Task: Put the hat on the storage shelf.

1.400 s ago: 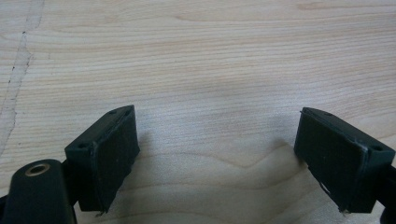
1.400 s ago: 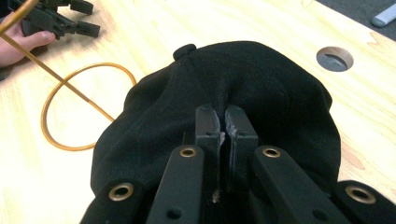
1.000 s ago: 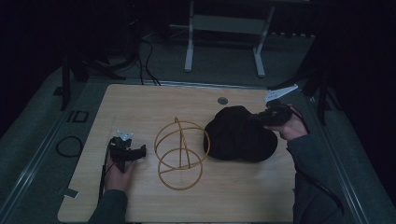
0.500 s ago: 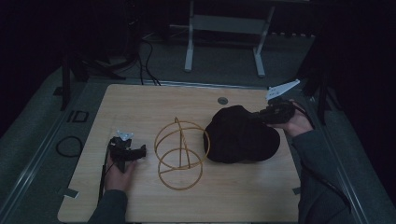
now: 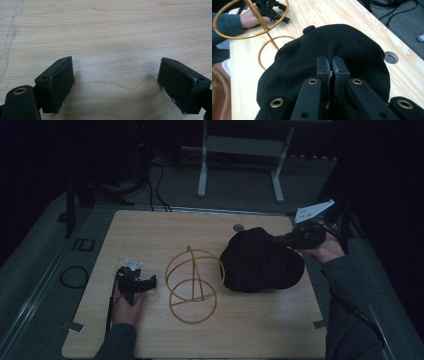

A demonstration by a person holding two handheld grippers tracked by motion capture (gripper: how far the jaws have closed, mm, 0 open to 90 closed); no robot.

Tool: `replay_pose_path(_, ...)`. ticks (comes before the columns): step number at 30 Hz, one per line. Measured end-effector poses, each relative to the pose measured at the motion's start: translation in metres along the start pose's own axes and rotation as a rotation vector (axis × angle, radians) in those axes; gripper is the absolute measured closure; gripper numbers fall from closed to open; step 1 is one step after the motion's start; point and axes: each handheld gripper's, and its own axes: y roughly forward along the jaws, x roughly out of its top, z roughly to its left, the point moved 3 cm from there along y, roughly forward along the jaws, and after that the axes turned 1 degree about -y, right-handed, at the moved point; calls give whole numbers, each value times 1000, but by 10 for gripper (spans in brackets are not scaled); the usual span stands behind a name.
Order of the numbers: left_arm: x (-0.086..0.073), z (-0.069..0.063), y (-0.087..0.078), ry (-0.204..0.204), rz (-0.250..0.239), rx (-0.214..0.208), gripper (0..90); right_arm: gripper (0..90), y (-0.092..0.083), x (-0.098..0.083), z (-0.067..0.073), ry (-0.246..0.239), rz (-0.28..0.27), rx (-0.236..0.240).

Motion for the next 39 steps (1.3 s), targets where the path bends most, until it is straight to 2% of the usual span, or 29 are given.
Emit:
replay_pose_path(8, 0, 0, 0, 1, 1, 0, 132, 858, -9, 1, 0, -14, -8, 24)
replay_pose_path(13, 0, 0, 0, 0, 0, 0, 132, 859, -15, 4, -1, -10, -39, 25)
replay_pose_path(22, 0, 0, 0, -1, -1, 0, 132, 858, -29, 14, -1, -11, -91, 13)
replay_pose_path(36, 0, 0, 0, 0, 0, 0, 132, 859, -40, 27, -1, -13, -158, -10)
replay_pose_path(39, 0, 0, 0, 0, -2, 0, 132, 859, -44, 31, -2, -3, -190, -16)
